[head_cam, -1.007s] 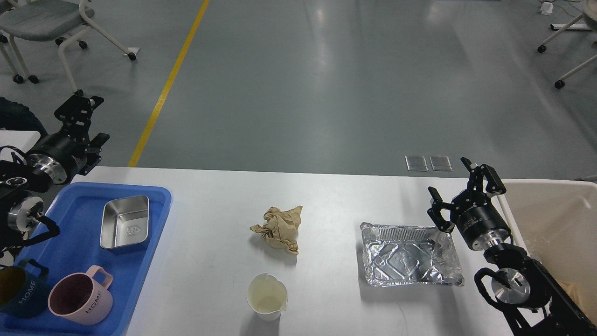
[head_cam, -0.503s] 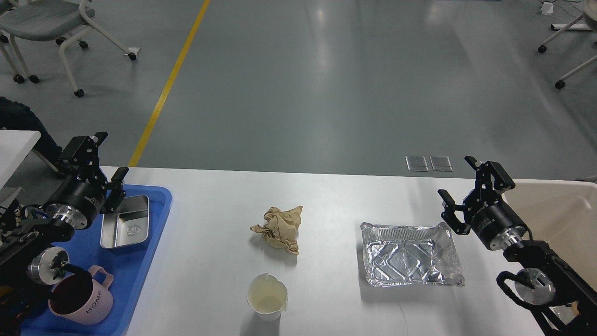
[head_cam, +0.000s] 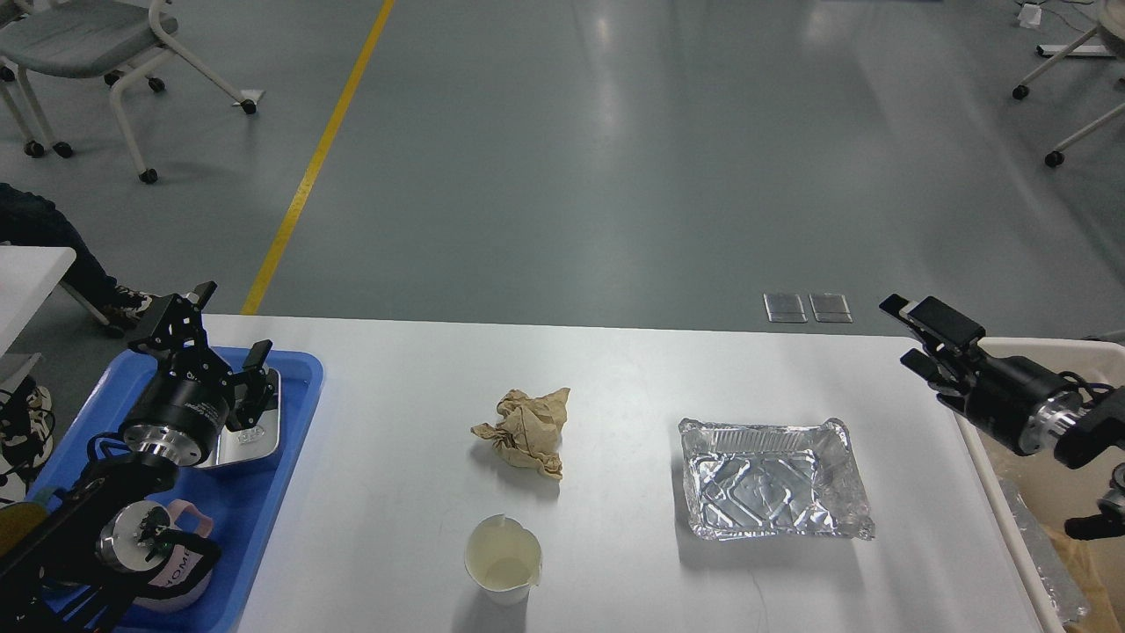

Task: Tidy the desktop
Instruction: 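Raise the left gripper away and move the right gripper toward the bin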

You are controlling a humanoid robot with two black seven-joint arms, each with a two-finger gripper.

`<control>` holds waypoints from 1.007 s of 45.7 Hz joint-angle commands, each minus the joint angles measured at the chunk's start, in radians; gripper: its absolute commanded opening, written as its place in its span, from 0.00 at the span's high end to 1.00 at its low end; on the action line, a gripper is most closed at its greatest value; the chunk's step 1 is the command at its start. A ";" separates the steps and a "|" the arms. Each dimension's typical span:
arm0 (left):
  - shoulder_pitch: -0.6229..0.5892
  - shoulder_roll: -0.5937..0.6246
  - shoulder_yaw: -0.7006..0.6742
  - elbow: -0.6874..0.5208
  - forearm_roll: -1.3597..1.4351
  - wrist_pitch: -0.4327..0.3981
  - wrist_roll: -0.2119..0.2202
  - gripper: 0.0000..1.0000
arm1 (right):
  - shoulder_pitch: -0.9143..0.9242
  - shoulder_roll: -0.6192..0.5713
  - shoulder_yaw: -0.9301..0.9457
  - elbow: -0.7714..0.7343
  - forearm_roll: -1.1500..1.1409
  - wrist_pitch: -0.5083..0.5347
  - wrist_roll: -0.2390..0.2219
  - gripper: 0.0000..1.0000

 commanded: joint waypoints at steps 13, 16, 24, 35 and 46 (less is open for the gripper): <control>-0.017 -0.002 0.004 0.012 0.000 -0.002 -0.077 0.04 | 0.001 -0.312 -0.168 0.198 -0.444 0.022 0.002 0.00; -0.015 -0.005 0.005 0.012 0.000 -0.003 -0.074 0.04 | 0.004 -0.361 -0.206 0.205 -0.516 0.023 0.003 0.00; -0.012 -0.025 0.021 0.012 0.000 -0.003 -0.072 0.04 | 0.004 -0.477 -0.278 0.215 -0.565 0.058 0.002 0.00; -0.004 -0.043 0.024 0.012 0.011 0.005 -0.072 0.04 | 0.009 -0.579 -0.284 0.227 -0.662 0.037 0.000 0.00; 0.000 -0.045 0.024 0.013 0.011 0.003 -0.078 0.04 | -0.001 -0.622 -0.287 0.215 -0.730 0.008 0.000 0.00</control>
